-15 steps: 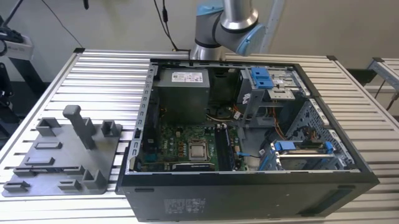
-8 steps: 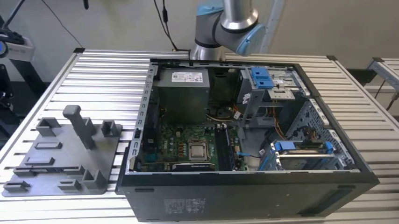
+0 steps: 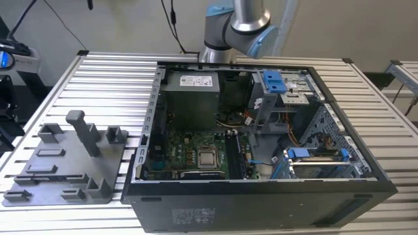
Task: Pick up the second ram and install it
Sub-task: 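Pick up the second ram and move it above second insertion slot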
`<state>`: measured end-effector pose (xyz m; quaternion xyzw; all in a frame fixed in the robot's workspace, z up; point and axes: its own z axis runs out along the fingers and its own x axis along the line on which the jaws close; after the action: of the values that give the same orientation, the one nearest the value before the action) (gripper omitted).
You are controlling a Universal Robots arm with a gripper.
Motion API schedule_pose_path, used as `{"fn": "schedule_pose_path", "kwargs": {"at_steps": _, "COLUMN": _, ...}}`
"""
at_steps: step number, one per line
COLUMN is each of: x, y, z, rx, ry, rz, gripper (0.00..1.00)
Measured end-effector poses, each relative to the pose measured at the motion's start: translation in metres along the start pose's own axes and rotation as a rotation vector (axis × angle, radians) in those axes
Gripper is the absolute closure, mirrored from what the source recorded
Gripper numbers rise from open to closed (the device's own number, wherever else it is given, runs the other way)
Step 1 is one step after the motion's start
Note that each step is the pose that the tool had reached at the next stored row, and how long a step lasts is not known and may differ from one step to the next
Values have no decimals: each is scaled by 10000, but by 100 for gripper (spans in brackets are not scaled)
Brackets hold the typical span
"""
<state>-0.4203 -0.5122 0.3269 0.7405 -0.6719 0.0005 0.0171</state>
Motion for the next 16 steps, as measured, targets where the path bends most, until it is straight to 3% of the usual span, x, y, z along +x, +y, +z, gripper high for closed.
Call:
{"fn": "schedule_pose_path", "kwargs": {"at_steps": 4, "x": -1, "y": -2, "z": 53, "rx": -3, "ry": 20, "rz": 0, "gripper": 58}}
{"fn": "schedule_pose_path", "kwargs": {"at_steps": 11, "x": -2, "y": -2, "z": 71, "rx": 1, "ry": 18, "rz": 0, "gripper": 58}}
{"fn": "schedule_pose_path", "kwargs": {"at_steps": 16, "x": -8, "y": -4, "z": 115, "rx": -5, "ry": 63, "rz": 1, "gripper": 58}}
